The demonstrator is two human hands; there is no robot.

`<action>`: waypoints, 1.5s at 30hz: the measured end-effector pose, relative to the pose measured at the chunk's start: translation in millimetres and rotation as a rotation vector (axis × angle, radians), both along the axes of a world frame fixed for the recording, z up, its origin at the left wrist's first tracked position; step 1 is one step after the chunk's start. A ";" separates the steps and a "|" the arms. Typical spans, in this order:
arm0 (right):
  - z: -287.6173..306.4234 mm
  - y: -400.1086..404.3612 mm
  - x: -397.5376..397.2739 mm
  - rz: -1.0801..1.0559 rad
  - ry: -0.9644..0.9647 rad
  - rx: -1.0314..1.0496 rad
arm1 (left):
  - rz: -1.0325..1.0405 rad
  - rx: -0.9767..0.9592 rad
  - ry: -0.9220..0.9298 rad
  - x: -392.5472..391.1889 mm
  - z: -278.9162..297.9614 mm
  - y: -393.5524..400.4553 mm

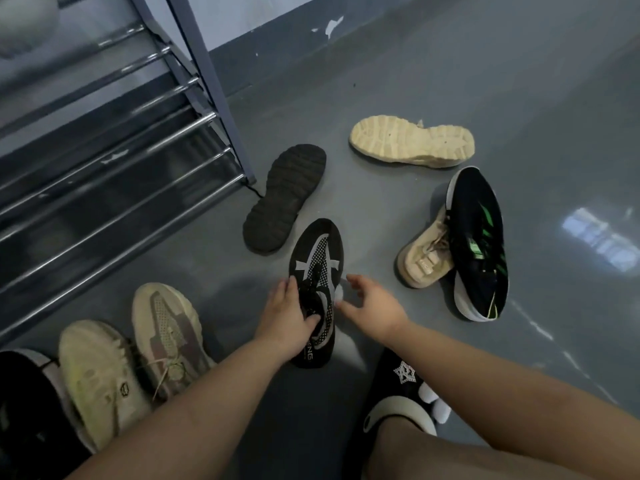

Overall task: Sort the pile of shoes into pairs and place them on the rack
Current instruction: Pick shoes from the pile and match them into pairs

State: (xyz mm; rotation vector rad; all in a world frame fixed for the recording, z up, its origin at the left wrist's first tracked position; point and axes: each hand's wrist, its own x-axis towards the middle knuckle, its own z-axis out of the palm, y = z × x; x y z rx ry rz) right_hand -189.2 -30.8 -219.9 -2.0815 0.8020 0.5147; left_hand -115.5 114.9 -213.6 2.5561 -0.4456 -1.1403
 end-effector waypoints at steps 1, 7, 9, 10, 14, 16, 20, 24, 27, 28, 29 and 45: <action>3.0 -6.1 -0.8 0.064 -0.051 -0.096 | -0.086 0.017 -0.043 2.5 3.2 -7.4; 8.6 -56.7 -21.5 0.224 -0.258 -0.529 | -0.407 -0.045 -0.073 9.6 16.5 -67.6; 5.5 -79.3 -35.0 0.159 -0.268 -0.632 | -0.427 -0.099 -0.039 6.8 21.9 -91.2; 4.8 -90.6 -42.5 0.103 -0.254 -0.661 | -0.428 -0.125 -0.012 4.1 23.7 -103.5; 3.6 -130.3 -77.5 -0.237 -0.116 -0.570 | -0.385 -0.200 0.170 -16.6 22.9 -149.5; -0.8 -145.1 -94.5 -0.420 -0.035 -0.389 | -0.296 -0.240 0.309 -33.1 18.0 -166.7; -9.7 -158.0 -118.0 -0.669 -0.010 -0.072 | -0.118 -0.336 0.516 -68.1 9.6 -191.5; -9.5 -154.8 -118.7 -0.802 -0.132 -0.101 | 0.037 -0.434 0.604 -83.4 12.0 -211.6; -8.1 -154.6 -112.8 -0.945 -0.161 -0.102 | 0.168 -0.465 0.656 -83.5 17.9 -217.9; -7.0 -154.5 -111.0 -0.991 -0.171 -0.091 | 0.197 -0.461 0.663 -81.7 21.0 -217.9; -5.0 -154.6 -108.8 -1.038 -0.184 -0.072 | 0.218 -0.452 0.670 -78.8 23.0 -217.3; 21.7 -70.4 -42.0 -1.064 -0.268 0.432 | 0.731 -0.633 0.768 -24.8 47.8 -108.5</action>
